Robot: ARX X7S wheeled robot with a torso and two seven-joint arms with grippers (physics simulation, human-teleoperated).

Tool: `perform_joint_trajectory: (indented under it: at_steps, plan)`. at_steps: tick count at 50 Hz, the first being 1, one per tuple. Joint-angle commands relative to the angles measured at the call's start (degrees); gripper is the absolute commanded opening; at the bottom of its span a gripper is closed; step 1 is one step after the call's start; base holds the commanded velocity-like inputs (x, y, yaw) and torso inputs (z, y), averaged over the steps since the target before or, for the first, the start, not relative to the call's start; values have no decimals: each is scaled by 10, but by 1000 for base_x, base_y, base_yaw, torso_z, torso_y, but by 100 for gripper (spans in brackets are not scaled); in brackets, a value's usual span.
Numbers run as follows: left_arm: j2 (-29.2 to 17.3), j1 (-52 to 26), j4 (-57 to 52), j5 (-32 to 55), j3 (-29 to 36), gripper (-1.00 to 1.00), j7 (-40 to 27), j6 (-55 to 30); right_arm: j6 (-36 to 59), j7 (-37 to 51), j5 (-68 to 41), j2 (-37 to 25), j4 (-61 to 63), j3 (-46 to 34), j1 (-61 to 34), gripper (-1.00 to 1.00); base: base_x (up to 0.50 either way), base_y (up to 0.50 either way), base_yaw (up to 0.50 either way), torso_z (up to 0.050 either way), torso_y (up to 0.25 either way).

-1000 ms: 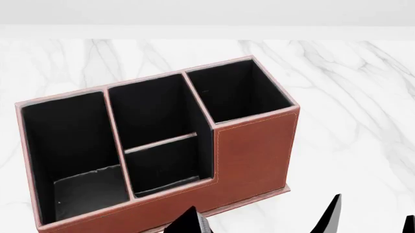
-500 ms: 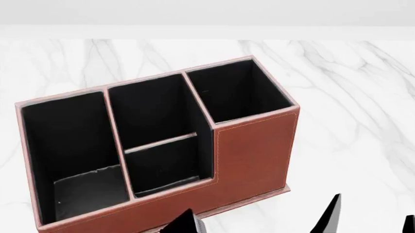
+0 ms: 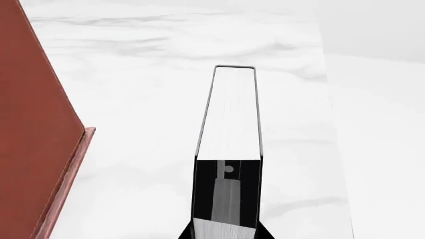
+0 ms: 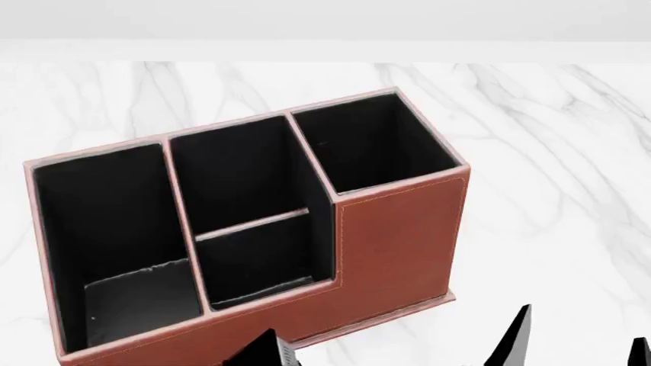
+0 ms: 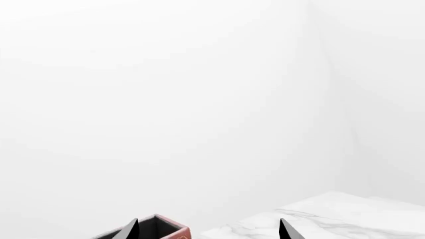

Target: Pick up the book and place it in the back compartment of the caddy.

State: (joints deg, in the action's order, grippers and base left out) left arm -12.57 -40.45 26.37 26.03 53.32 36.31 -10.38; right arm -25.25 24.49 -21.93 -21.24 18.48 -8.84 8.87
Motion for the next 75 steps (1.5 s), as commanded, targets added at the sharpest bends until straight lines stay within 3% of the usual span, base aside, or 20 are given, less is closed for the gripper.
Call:
perform_joint_trajectory:
  at_steps: [1,23,75]
  plan:
    - [-46,5,-109,36,-21,-100,-28,-26,-2,0,0,-1,-1,-1,0,100,0,0,0,0,0]
    - [-158,23,-325,71,-67,-100,-96,-64,-2,4,2,-2,0,-3,1,100,0,0,0,0,1]
    - [-260,42,-462,161,-171,-100,-156,-56,0,6,8,-2,-12,-16,-8,100,0,0,0,0,1]
